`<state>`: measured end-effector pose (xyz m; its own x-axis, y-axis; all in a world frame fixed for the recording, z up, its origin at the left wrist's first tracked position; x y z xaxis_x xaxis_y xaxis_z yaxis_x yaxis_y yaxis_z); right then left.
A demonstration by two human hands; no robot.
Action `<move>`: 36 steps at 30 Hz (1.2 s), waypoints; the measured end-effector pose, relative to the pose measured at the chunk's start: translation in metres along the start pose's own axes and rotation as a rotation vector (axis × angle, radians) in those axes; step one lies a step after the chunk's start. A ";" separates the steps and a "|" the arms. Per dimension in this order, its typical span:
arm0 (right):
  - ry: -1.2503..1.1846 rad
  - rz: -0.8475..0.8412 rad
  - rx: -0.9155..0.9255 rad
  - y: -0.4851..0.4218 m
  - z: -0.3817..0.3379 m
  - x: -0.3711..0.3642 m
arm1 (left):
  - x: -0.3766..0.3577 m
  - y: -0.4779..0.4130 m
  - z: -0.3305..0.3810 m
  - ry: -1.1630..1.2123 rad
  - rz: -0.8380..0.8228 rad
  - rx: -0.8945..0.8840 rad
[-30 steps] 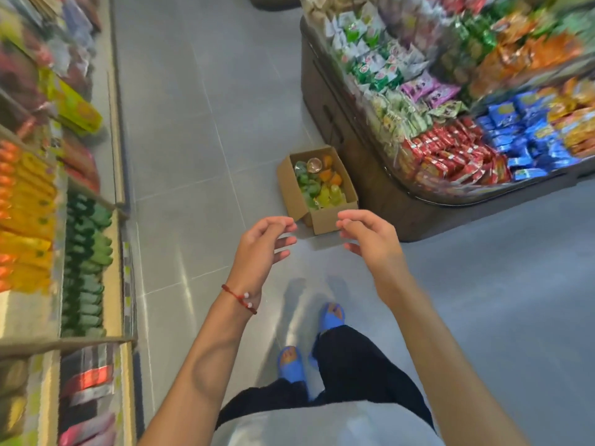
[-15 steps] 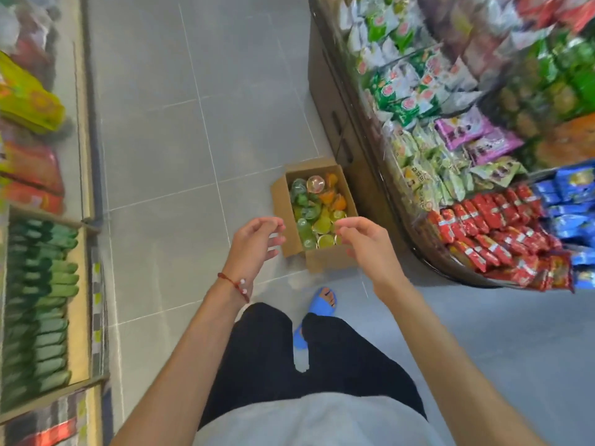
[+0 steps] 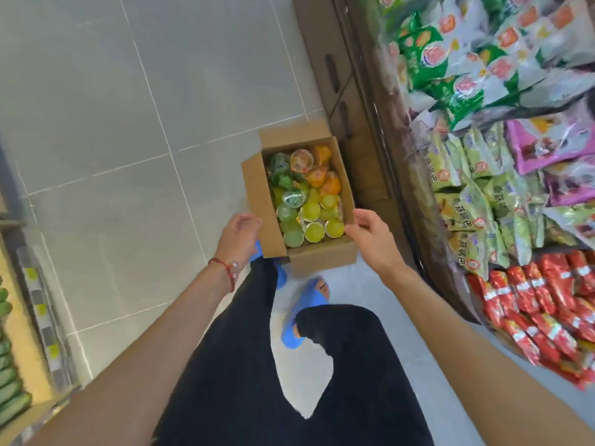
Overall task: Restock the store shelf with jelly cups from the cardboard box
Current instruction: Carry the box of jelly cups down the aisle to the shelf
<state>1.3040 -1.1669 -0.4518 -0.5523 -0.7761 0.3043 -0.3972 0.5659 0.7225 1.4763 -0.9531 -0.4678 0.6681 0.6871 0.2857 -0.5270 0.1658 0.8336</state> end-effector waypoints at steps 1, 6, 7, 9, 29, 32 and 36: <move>0.015 -0.007 -0.017 -0.018 0.004 -0.003 | -0.006 -0.019 -0.005 -0.022 -0.013 0.025; 0.053 0.009 -0.130 -0.113 0.050 -0.027 | -0.046 -0.127 -0.036 -0.084 -0.044 0.139; 0.087 0.034 -0.147 -0.134 0.065 -0.031 | -0.055 -0.152 -0.043 -0.103 -0.038 0.152; 0.147 0.067 -0.152 -0.174 0.090 -0.035 | -0.071 -0.198 -0.055 -0.135 -0.038 0.160; 0.346 0.283 -0.220 -0.415 0.222 -0.033 | -0.136 -0.402 -0.156 -0.344 0.304 0.157; 0.461 0.353 -0.225 -0.416 0.220 -0.031 | -0.135 -0.404 -0.145 -0.425 0.298 0.091; 0.503 0.320 -0.275 -0.407 0.218 -0.033 | -0.125 -0.398 -0.137 -0.546 0.226 0.066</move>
<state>1.3238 -1.3114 -0.8916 -0.1750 -0.6543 0.7357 -0.0312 0.7505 0.6601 1.5306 -1.0079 -0.8995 0.7255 0.2341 0.6472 -0.6659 0.0014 0.7460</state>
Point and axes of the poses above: each hand's wrist, its own y-axis away from the middle knuckle, its own x-axis out of the back of the hand, z = x × y, the point moved 9 cm from there along -y, towards the middle knuckle, and after that the axes turned 7 degrees about -y, right-handed, at the moved point
